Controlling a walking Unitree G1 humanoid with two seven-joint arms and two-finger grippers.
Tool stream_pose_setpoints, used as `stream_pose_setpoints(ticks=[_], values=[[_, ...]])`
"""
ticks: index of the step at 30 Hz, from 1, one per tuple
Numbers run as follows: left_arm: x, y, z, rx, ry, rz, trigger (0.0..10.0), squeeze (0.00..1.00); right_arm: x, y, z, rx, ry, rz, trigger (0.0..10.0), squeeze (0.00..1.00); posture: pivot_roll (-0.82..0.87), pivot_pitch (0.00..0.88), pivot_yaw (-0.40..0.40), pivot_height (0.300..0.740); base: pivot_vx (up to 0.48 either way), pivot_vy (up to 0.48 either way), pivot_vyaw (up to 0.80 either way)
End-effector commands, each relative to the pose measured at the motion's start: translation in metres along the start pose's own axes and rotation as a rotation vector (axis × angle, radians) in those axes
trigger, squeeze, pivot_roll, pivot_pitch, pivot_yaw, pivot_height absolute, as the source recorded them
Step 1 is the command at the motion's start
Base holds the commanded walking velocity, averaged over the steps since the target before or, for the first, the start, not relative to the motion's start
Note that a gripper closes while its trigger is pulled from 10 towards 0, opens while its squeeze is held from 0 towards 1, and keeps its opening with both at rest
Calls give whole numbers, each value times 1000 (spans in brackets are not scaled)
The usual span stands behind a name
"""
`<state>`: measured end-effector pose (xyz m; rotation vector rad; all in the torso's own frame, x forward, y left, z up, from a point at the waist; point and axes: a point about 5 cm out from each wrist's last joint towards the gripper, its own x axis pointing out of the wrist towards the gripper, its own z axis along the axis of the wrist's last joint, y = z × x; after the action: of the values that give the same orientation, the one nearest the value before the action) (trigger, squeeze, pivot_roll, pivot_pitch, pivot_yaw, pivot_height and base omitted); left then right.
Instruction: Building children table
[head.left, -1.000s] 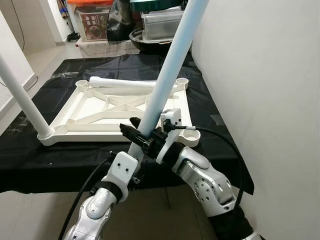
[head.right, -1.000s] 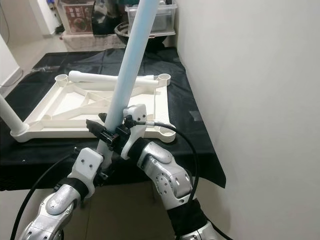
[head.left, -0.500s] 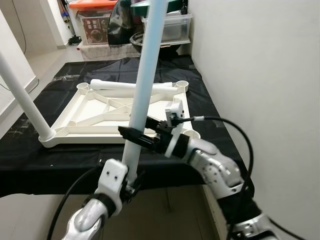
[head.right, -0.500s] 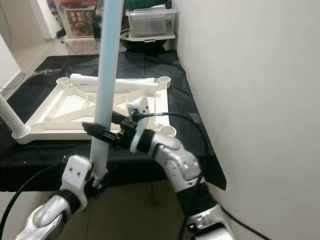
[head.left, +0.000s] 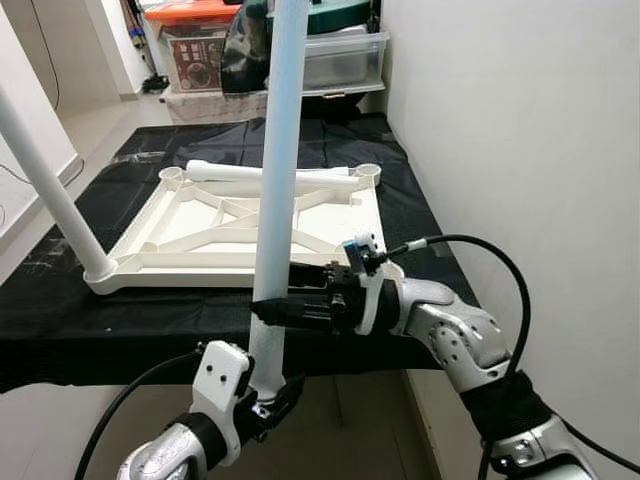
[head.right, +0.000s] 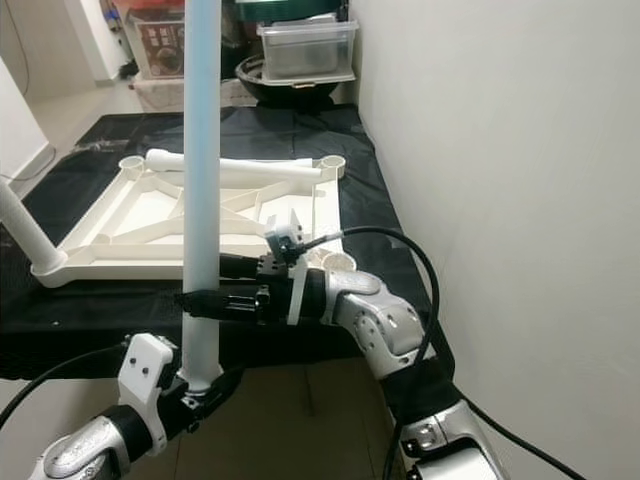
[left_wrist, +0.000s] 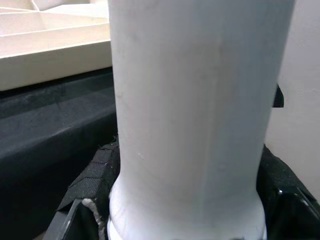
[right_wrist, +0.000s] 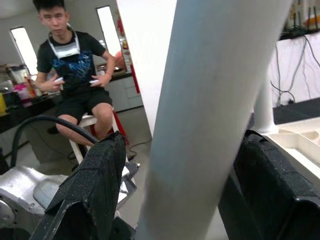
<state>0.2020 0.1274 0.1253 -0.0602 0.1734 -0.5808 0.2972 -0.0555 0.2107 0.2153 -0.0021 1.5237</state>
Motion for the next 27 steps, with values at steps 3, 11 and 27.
stream_pose_setpoints(ticks=[3, 11, 27], values=[[-2, -8, 1, -6, 7, -64, 10000, 0, 8, 5, 0, 32, 2, 69, 10000, 0, -10, 30, 43, 740, 0, 0, 0], [-2, -16, -3, -6, 35, -124, 10000, 0, 13, 10, -5, 67, 26, 132, 10000, 0, -10, 30, 43, 740, 0, 0, 0], [-4, -22, -6, -22, 51, -161, 10000, 0, 17, 18, -12, 90, 55, 189, 10000, 0, -16, 28, 46, 740, 0, 0, 0]])
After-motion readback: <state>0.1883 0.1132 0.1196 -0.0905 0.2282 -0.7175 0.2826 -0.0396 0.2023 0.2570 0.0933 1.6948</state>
